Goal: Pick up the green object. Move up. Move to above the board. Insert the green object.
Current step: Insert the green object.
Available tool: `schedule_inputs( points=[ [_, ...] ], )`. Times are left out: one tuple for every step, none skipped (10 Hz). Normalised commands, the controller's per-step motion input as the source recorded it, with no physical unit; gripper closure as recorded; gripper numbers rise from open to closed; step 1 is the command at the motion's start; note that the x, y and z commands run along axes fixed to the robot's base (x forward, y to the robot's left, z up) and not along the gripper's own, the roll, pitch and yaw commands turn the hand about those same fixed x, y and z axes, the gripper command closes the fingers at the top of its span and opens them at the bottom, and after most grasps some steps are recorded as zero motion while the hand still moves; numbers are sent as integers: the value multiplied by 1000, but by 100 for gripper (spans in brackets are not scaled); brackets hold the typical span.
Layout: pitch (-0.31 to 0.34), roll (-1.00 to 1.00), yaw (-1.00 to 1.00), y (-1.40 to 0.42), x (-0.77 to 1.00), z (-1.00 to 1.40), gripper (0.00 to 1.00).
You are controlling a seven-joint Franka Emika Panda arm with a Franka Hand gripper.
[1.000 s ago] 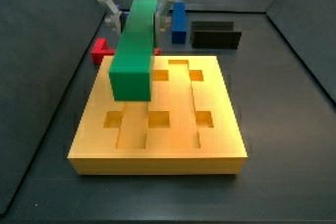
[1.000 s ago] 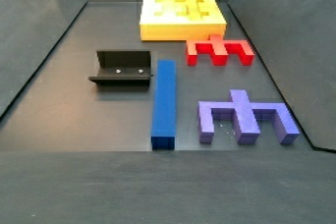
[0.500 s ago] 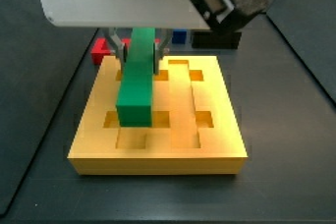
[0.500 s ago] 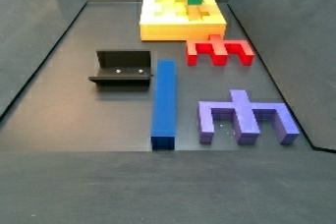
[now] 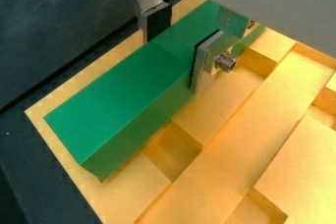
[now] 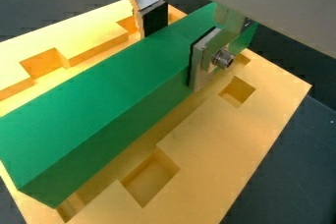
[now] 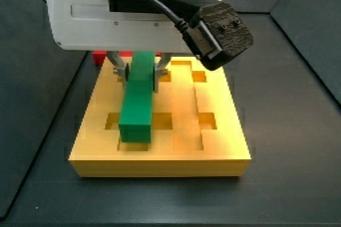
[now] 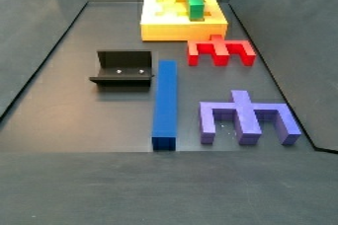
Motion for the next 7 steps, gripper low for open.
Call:
schedule_inputs(
  points=[
    [-31,179,0,-94,-46,-103,100],
    [-43,207,0,-6,-6,-249,100],
    [-26,230,0,0,0,-317,100],
    [-19,236,0,0,0,-309,100],
    [-34,210,20,-11,-26,-249,100],
    [-49,174,114,-89,0,-257,100],
    [-50,177,86,-103,0,-323,100]
  ],
)
